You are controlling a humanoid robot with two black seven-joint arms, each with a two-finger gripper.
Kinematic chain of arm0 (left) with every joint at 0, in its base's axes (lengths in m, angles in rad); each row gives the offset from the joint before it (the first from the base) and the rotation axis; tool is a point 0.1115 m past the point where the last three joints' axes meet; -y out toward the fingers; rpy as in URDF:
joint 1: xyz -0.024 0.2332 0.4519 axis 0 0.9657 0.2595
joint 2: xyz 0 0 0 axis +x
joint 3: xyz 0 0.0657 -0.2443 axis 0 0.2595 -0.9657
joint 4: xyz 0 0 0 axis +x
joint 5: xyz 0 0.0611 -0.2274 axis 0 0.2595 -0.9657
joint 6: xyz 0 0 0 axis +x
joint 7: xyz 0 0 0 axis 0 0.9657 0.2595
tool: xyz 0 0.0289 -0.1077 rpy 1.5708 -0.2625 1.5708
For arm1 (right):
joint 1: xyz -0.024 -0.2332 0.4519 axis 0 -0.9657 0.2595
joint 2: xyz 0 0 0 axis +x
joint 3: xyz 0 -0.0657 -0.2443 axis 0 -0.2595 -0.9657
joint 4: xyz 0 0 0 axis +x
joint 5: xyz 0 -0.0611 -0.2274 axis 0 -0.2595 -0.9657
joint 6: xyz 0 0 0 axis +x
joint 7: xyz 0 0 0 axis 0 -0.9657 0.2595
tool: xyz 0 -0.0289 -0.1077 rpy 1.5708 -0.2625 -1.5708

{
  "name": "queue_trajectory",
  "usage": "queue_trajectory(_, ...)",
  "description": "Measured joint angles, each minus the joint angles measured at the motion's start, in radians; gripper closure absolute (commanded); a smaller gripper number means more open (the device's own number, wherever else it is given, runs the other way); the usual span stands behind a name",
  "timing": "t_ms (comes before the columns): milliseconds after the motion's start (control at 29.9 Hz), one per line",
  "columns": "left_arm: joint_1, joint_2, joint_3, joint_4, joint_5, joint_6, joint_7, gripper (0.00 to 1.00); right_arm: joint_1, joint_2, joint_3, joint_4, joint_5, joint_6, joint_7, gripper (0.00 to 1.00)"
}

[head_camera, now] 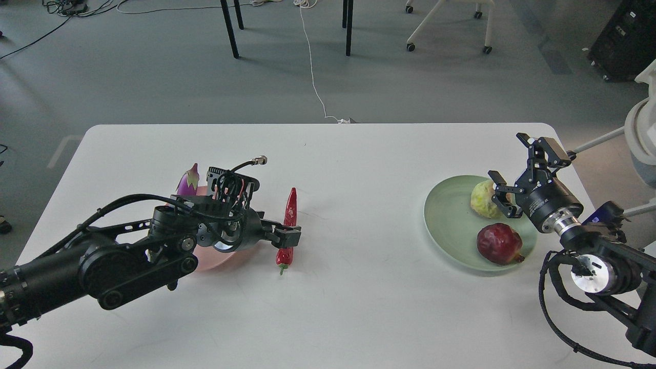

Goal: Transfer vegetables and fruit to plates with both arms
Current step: 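Close the left gripper on the red chili pepper, then place the chili pepper on the pink plate and open the left gripper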

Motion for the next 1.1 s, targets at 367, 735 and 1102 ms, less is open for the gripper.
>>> queue_trajectory(367,0.023,-0.023,0.003,0.001,0.0,-0.01,0.028,0.19,-0.001,-0.001,0.0,-0.001,0.0,-0.001,0.0,0.01)
queue_trajectory(735,0.029,-0.025,0.001,0.0,0.0,-0.021,0.027,0.78,-0.003,0.004,-0.001,-0.002,0.0,-0.002,0.0,0.01)
queue_trajectory(1102,0.019,-0.044,-0.002,-0.011,-0.007,-0.023,0.043,0.85,-0.003,0.005,-0.003,-0.002,0.0,-0.002,0.0,0.01)
